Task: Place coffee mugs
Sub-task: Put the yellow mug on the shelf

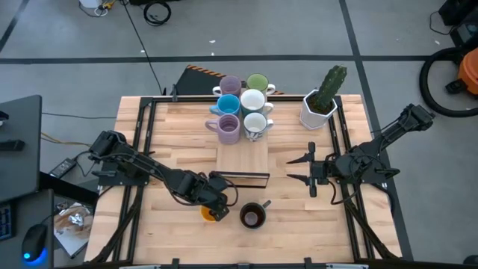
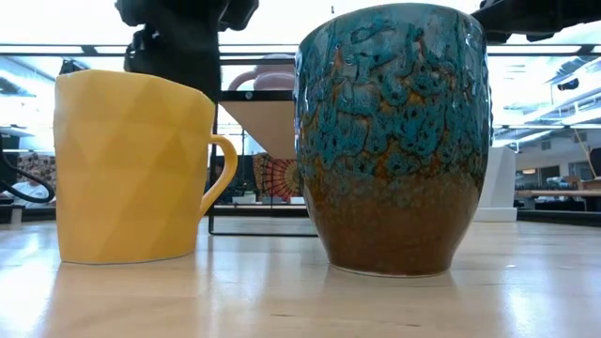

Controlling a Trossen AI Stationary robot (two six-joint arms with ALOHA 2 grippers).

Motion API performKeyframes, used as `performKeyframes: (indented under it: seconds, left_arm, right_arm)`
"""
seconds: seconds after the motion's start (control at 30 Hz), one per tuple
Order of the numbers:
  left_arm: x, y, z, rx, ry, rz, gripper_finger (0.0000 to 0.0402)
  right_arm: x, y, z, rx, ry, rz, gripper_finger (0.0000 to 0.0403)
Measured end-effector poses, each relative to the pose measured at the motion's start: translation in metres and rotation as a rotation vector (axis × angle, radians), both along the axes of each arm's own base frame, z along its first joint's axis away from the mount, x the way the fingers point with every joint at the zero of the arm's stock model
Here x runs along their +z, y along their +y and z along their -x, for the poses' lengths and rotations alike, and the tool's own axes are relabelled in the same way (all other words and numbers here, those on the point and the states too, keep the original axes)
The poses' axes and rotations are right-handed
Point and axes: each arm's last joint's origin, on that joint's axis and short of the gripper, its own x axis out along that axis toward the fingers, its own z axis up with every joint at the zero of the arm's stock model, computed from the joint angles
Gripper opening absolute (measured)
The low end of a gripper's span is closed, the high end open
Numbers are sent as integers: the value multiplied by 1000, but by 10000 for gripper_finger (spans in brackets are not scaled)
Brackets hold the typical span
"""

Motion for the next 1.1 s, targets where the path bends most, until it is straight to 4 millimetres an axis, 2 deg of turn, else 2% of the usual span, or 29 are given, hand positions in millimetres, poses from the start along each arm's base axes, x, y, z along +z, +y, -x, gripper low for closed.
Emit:
performKeyframes:
  seconds: [0.33,0.87,1.1]
  left_arm:
    - [-4,3,9,56,100,11,173]
    - [-6,0,17,97,243,168,173]
    - [-7,1,19,98,270,165,158]
  right_arm:
    - [0,0,0,1,0,-4,198]
    - [0,0,0,1,0,-8,198]
    - [0,1,0,27,3,-13,198]
